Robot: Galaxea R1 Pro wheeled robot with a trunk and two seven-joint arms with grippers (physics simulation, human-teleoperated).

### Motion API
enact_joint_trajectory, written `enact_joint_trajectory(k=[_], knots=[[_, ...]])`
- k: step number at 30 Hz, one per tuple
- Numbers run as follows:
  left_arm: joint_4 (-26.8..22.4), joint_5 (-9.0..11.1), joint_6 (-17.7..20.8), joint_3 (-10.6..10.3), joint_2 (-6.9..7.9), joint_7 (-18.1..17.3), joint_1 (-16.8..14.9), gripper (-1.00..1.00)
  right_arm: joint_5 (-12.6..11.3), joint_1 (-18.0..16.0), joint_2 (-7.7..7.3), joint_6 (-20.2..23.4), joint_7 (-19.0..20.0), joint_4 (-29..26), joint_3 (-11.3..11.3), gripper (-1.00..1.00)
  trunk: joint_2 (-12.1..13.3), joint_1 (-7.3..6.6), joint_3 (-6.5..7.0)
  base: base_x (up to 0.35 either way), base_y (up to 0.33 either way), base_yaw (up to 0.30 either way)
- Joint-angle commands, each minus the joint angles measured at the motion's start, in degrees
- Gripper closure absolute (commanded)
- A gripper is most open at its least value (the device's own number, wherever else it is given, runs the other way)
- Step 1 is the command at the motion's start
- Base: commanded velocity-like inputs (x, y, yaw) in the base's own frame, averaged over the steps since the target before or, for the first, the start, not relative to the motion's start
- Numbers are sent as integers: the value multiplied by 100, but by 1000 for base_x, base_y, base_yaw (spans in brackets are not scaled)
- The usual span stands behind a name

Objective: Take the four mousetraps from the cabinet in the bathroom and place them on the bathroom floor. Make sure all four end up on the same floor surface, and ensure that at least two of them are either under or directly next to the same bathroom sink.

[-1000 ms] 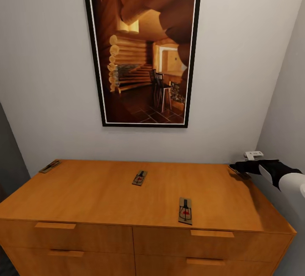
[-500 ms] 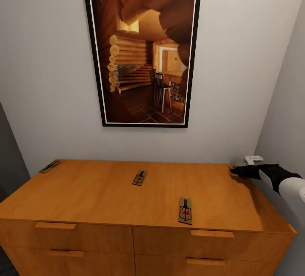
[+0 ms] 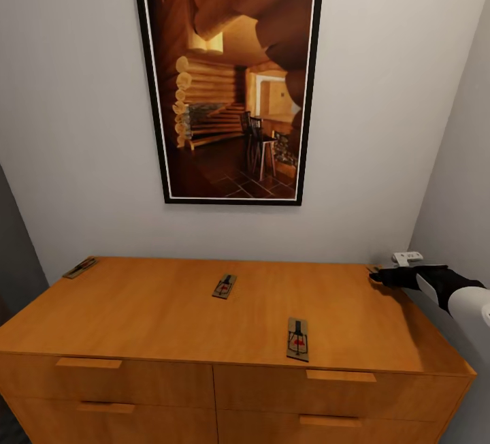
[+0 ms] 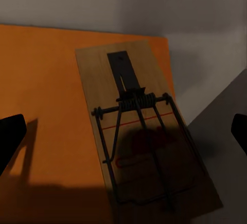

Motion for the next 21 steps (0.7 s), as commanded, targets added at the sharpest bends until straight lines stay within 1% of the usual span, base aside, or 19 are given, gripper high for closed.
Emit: enact_joint_trajectory(k=[1,21], knots=[[3,-2,-22,-3,1,0,-1,-100,48,-1,-3,19,26,-10,16,-100,-3,0,-5,0,0,0],[61,-2,-24,-2,1,0,-1,-100,48,11,-9,19,26,-18,8,-100,-3,0,-5,0,0,0]])
